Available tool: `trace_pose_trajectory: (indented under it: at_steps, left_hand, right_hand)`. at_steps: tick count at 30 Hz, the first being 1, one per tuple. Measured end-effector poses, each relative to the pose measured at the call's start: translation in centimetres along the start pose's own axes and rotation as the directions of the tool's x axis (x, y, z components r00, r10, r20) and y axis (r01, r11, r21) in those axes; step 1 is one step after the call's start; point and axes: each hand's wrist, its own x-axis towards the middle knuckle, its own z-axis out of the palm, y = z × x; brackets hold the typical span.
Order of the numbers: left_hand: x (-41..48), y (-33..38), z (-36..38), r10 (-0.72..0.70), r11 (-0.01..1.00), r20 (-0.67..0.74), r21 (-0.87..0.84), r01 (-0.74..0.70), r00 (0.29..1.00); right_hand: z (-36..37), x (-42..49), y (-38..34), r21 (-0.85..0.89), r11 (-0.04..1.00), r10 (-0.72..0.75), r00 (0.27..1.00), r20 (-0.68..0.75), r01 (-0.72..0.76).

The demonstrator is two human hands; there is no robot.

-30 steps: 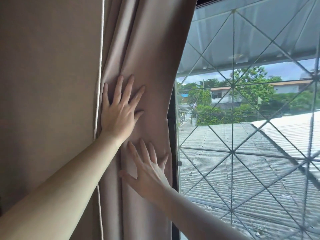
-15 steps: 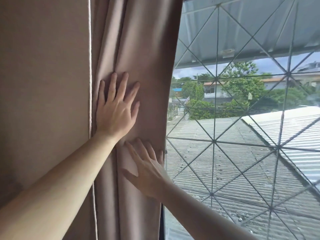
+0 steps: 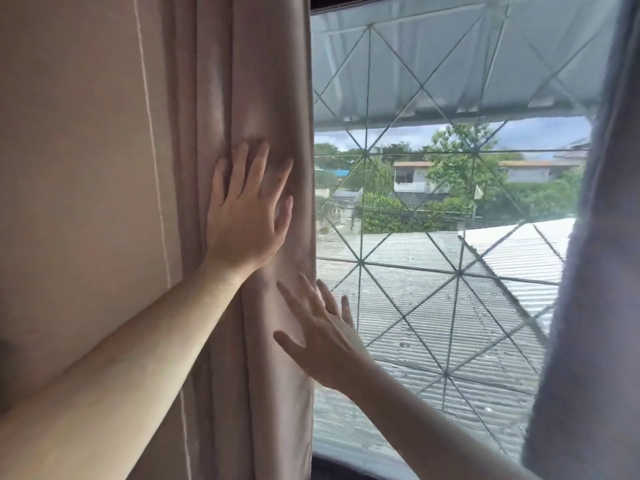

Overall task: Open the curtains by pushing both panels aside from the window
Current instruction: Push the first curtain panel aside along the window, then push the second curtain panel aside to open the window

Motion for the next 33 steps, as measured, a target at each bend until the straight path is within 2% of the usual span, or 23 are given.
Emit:
trace_pose_trajectory:
  at_steps: [9,19,26,33]
  left_hand:
    - [0.9,8.8,-4.7,0.044,0.993,0.05,-0.114,-0.038,0.998]
    - [2.1,18.7,-6.0,0.106,0.955,0.012,-0.281,-0.098,0.994]
    - [5.1,26.0,-5.2,0.16,0.882,-0.054,-0.441,-0.167,0.986]
    - [9.3,33.5,-5.2,0.165,0.765,-0.178,-0.597,-0.24,0.97]
  right_hand:
    - [-6.3,-8.9,4.6,-0.128,0.99,0.058,0.998,-0.02,-0.06]
    - [-12.3,-17.4,8.5,-0.252,0.954,0.144,0.986,-0.079,-0.16]
    - [-15.9,-20.9,11.0,-0.393,0.883,0.194,0.962,-0.191,-0.256]
    - [-19.1,-23.2,13.5,-0.526,0.754,0.246,0.912,-0.328,-0.393]
